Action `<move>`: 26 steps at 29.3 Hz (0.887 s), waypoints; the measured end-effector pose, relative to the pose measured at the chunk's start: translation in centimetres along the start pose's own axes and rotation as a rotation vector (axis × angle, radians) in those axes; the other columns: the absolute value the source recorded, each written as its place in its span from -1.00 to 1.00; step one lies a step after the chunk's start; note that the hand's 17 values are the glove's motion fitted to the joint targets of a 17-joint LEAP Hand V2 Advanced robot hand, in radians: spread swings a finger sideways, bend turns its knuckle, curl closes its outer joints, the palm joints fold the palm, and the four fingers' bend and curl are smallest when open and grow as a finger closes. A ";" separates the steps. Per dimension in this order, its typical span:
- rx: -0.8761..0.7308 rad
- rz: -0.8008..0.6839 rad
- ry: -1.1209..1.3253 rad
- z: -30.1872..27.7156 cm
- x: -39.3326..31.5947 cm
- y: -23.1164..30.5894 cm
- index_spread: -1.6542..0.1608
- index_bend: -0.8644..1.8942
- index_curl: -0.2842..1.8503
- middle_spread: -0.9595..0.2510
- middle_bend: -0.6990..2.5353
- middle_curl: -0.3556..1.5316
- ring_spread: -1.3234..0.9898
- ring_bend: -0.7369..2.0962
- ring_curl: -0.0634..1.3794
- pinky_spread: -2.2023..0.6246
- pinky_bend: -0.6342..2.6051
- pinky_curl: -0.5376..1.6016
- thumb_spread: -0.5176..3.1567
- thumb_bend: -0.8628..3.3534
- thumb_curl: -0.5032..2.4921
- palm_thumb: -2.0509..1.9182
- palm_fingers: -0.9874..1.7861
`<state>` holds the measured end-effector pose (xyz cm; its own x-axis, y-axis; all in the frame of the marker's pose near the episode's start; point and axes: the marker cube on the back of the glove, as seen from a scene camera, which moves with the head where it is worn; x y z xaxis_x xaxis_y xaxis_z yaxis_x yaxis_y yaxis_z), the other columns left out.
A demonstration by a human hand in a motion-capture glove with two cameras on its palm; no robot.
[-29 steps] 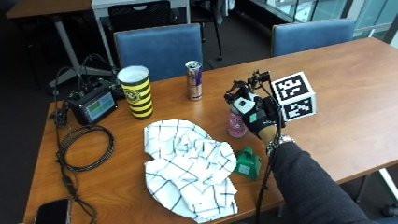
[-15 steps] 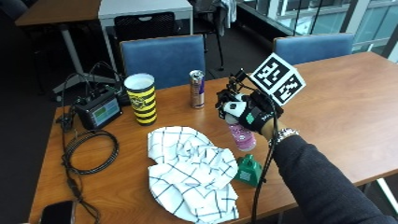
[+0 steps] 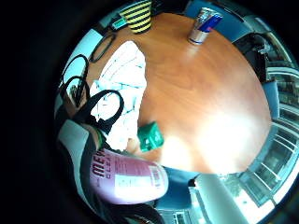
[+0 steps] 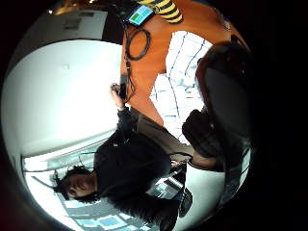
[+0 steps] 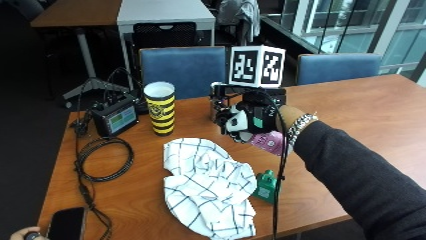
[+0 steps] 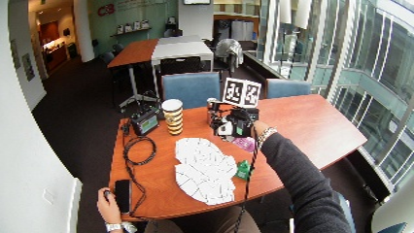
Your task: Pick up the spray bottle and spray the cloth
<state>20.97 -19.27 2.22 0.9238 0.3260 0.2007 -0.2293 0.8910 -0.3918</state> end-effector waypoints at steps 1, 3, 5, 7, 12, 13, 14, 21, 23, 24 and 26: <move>-0.028 0.004 0.021 0.1 -0.3 0.0 0.51 -0.23 -0.19 0.22 -0.31 -0.06 -0.01 -0.07 -0.26 0.41 -0.33 -0.18 -0.31 -0.60 -0.21 0.50 0.70; -0.084 0.020 0.059 0.5 -0.7 -0.1 0.51 -0.23 -0.18 0.23 -0.31 -0.06 -0.01 -0.07 -0.26 0.40 -0.32 -0.17 -0.32 -0.60 -0.21 0.49 0.70; -0.148 0.044 0.095 1.1 -0.9 -0.3 0.51 -0.22 -0.18 0.24 -0.32 -0.06 -0.01 -0.05 -0.25 0.39 -0.31 -0.17 -0.33 -0.60 -0.20 0.49 0.71; -0.226 0.075 0.134 1.8 -1.0 -0.4 0.51 -0.21 -0.17 0.24 -0.32 -0.06 -0.01 -0.03 -0.24 0.38 -0.32 -0.17 -0.33 -0.60 -0.20 0.49 0.71; -0.381 0.135 0.233 3.0 -1.5 -0.6 0.51 -0.19 -0.15 0.25 -0.32 -0.05 -0.01 -0.02 -0.24 0.37 -0.31 -0.15 -0.34 -0.60 -0.19 0.48 0.71; -0.405 0.144 0.248 3.3 -1.6 -0.6 0.51 -0.19 -0.15 0.25 -0.32 -0.05 -0.01 -0.02 -0.25 0.37 -0.31 -0.15 -0.35 -0.60 -0.19 0.48 0.71; -0.429 0.153 0.262 3.6 -1.6 -0.6 0.51 -0.19 -0.15 0.25 -0.32 -0.05 -0.01 -0.01 -0.25 0.37 -0.31 -0.15 -0.35 -0.60 -0.18 0.48 0.71; -0.578 0.198 0.342 6.6 -1.2 -0.7 0.51 -0.17 -0.13 0.26 -0.31 -0.05 -0.01 -0.01 -0.25 0.36 -0.30 -0.14 -0.36 -0.60 -0.17 0.47 0.70; -0.606 0.203 0.350 7.6 -0.9 -0.7 0.51 -0.17 -0.13 0.26 -0.31 -0.05 -0.01 0.00 -0.25 0.36 -0.30 -0.14 -0.36 -0.60 -0.17 0.47 0.70; -0.618 0.205 0.352 8.1 -0.8 -0.6 0.51 -0.17 -0.13 0.26 -0.31 -0.04 -0.01 0.00 -0.25 0.36 -0.30 -0.14 -0.36 -0.60 -0.16 0.47 0.70; -0.636 0.206 0.356 8.9 -0.6 -0.7 0.51 -0.17 -0.12 0.26 -0.30 -0.04 -0.01 0.00 -0.25 0.36 -0.30 -0.14 -0.36 -0.60 -0.16 0.47 0.70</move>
<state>17.81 -17.30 10.36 0.9494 0.2485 -0.1919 -0.2863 0.4342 -0.8541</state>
